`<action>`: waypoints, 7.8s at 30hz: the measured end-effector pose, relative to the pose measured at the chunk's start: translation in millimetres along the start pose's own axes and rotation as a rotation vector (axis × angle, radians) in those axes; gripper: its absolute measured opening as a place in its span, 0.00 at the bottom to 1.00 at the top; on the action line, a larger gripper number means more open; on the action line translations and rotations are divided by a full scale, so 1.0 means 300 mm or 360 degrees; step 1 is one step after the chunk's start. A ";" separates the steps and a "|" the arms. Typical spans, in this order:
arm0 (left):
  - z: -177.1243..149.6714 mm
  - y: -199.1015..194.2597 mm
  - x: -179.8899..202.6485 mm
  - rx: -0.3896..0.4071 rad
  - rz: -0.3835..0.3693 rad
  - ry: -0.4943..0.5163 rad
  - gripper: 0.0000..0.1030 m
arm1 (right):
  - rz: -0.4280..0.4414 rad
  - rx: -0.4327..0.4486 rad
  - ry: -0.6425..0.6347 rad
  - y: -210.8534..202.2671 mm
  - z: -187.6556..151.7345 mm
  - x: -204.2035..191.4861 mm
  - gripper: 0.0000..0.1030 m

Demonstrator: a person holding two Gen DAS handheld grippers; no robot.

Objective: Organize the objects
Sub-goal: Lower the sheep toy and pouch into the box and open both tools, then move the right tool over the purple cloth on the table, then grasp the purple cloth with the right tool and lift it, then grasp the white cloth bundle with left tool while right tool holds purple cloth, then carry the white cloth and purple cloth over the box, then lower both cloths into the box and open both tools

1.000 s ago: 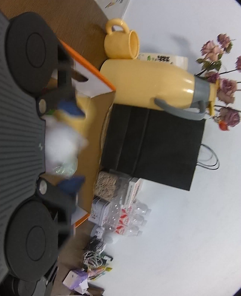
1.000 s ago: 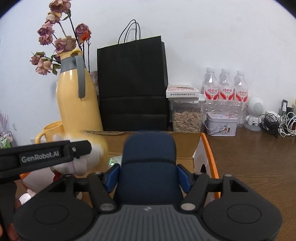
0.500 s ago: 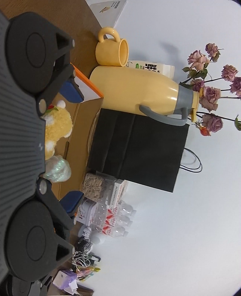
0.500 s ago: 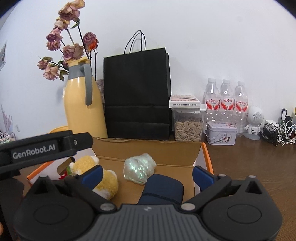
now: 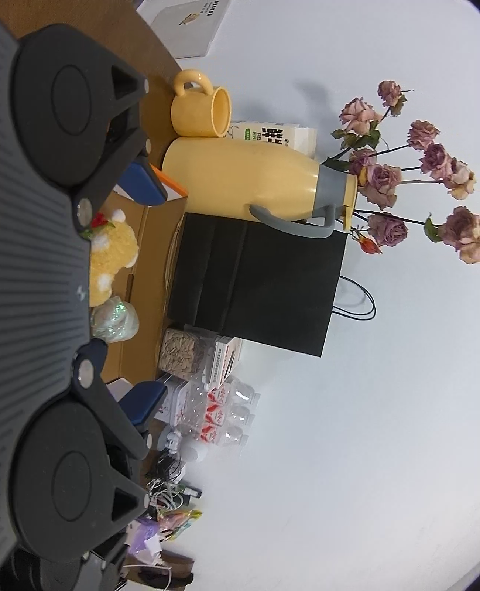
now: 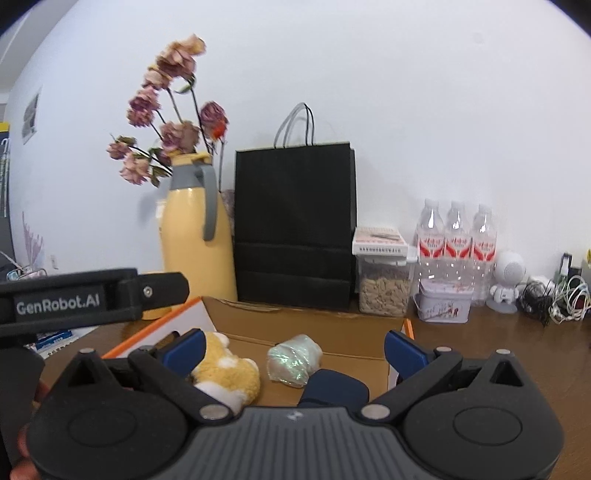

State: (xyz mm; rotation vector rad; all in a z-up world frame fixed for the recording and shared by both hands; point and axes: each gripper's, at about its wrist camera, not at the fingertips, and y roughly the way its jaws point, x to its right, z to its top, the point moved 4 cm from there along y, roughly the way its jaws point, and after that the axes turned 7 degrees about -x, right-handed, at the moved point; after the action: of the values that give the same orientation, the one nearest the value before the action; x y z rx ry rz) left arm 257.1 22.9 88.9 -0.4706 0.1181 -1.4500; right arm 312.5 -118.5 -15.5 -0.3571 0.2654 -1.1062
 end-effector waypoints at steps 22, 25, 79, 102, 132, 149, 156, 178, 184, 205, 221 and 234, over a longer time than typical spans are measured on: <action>-0.141 -0.363 -0.159 -0.0163 0.0036 0.0031 1.00 | 0.0020 -0.0028 -0.0032 -0.383 -0.187 -0.071 1.00; -0.189 -0.396 -0.183 -0.0195 0.0047 0.0039 1.00 | 0.0029 -0.0064 -0.0035 -0.409 -0.232 -0.078 1.00; -0.336 -0.415 -0.299 -0.0347 0.0170 0.0045 1.00 | -0.0094 -0.0364 -0.0292 -0.161 -0.371 -0.022 0.87; -0.346 -0.400 -0.341 -0.0367 0.0187 0.0003 1.00 | 0.0037 -0.0276 -0.0294 -0.224 -0.382 -0.090 0.16; -0.334 0.104 -0.220 -0.0768 0.0204 0.0164 1.00 | 0.0100 -0.0097 -0.0050 -0.189 -0.373 -0.064 0.14; -0.360 0.113 -0.216 -0.0754 0.0212 0.0232 0.87 | 0.0119 -0.0087 -0.0054 -0.198 -0.371 -0.071 0.14; -0.343 0.066 -0.213 -0.0714 0.0175 0.0210 0.76 | 0.0118 -0.0079 -0.0050 -0.201 -0.370 -0.070 0.14; -0.147 -0.101 -0.106 -0.0417 0.0029 0.0241 0.78 | 0.0108 0.0139 -0.0099 -0.297 -0.268 -0.091 0.14; -0.051 -0.031 -0.035 -0.0331 -0.0023 0.0200 0.78 | 0.0030 0.0206 -0.0087 -0.241 -0.141 -0.061 0.14; -0.037 0.312 -0.027 -0.0273 0.0124 0.0043 0.78 | -0.0065 -0.0011 0.0128 0.164 -0.082 0.071 0.14; -0.043 0.263 -0.033 -0.0185 0.0180 0.0039 1.00 | -0.0072 -0.0052 0.0118 0.155 -0.108 0.060 0.81; -0.054 0.232 -0.030 -0.0170 0.0147 0.0012 1.00 | -0.0077 0.0011 0.0096 0.109 -0.096 0.049 1.00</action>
State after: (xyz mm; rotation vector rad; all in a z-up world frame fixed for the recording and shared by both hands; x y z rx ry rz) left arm 314.4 31.1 46.2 -0.5405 0.2213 -1.3596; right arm 334.6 -122.9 -55.6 -0.3259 0.3074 -1.1667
